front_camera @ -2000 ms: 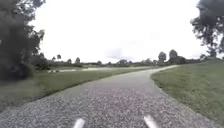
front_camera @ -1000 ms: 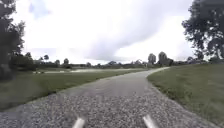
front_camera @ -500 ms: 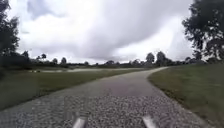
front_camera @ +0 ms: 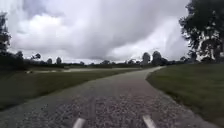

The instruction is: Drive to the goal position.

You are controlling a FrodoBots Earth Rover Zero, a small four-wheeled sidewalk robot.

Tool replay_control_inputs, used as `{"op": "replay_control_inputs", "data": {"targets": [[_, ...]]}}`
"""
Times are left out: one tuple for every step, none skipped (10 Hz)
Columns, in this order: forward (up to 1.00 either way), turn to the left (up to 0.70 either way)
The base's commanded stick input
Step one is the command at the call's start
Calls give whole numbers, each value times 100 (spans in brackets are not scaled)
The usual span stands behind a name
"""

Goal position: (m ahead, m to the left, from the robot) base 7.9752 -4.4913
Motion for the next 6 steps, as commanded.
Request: {"op": "replay_control_inputs", "data": {"targets": [[85, 0], [85, 0], [85, -5], [85, -12], [85, -20], [85, -25]]}}
